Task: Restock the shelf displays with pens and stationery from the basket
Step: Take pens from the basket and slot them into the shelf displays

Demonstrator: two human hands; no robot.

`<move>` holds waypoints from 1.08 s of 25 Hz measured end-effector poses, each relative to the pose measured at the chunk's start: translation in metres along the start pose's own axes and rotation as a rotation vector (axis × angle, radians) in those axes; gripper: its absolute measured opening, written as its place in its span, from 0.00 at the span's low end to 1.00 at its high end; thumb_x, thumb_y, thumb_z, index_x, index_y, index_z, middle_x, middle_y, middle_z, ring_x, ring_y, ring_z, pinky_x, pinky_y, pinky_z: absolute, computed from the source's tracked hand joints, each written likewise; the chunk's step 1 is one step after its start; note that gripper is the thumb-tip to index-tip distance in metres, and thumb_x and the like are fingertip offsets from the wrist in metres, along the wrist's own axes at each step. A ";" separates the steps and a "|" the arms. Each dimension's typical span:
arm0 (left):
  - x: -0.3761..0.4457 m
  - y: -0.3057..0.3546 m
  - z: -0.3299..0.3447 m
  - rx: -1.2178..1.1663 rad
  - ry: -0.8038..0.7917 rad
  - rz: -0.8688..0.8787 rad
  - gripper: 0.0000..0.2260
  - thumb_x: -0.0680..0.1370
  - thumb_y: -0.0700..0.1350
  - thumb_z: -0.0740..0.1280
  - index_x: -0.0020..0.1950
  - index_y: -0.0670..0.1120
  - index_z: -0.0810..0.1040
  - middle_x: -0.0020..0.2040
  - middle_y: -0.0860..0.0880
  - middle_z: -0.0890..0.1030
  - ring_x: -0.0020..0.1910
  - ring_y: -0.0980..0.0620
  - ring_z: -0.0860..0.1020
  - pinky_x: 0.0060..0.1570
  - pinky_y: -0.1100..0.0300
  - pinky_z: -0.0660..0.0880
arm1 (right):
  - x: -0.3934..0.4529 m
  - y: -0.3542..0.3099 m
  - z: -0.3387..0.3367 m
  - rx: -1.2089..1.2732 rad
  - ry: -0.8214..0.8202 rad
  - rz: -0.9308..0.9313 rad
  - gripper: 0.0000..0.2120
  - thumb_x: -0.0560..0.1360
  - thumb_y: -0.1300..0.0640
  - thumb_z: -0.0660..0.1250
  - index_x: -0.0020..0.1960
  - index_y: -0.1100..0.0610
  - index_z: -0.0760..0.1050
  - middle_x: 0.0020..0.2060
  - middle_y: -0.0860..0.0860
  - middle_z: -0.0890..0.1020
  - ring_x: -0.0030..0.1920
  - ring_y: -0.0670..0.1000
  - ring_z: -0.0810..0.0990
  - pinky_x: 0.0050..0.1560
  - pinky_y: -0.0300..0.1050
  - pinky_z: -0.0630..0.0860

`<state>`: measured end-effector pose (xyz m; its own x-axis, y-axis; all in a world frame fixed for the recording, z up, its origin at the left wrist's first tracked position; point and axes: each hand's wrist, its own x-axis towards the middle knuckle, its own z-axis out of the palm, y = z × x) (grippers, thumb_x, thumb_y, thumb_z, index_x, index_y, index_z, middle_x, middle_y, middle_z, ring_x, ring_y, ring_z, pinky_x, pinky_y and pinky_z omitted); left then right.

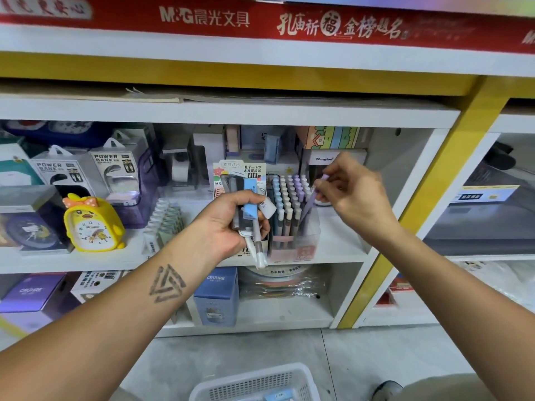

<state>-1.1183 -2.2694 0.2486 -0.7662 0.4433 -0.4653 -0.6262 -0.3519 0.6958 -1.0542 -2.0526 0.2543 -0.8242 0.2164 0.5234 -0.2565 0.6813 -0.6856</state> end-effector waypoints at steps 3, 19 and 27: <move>0.001 -0.002 -0.002 0.008 -0.001 -0.006 0.07 0.72 0.32 0.68 0.34 0.37 0.81 0.34 0.41 0.79 0.30 0.47 0.75 0.34 0.54 0.74 | -0.005 0.010 0.009 -0.153 -0.092 -0.020 0.08 0.78 0.59 0.70 0.46 0.52 0.71 0.38 0.53 0.83 0.42 0.53 0.85 0.44 0.58 0.82; -0.001 -0.005 -0.003 0.061 -0.005 -0.042 0.03 0.71 0.31 0.68 0.43 0.38 0.78 0.34 0.41 0.80 0.29 0.47 0.75 0.34 0.55 0.76 | -0.004 0.016 0.022 -0.424 -0.221 -0.179 0.04 0.79 0.60 0.69 0.50 0.58 0.82 0.42 0.54 0.82 0.44 0.56 0.81 0.44 0.57 0.79; -0.003 0.008 -0.003 -0.028 -0.017 0.020 0.03 0.73 0.32 0.67 0.45 0.38 0.76 0.36 0.41 0.78 0.34 0.46 0.76 0.41 0.53 0.77 | -0.009 -0.039 0.037 0.214 -0.435 0.184 0.08 0.77 0.54 0.71 0.49 0.56 0.74 0.33 0.57 0.84 0.29 0.50 0.79 0.32 0.46 0.75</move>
<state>-1.1212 -2.2758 0.2545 -0.7760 0.4500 -0.4419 -0.6148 -0.3836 0.6890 -1.0553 -2.1070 0.2574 -0.9873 -0.0221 0.1570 -0.1475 0.4915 -0.8583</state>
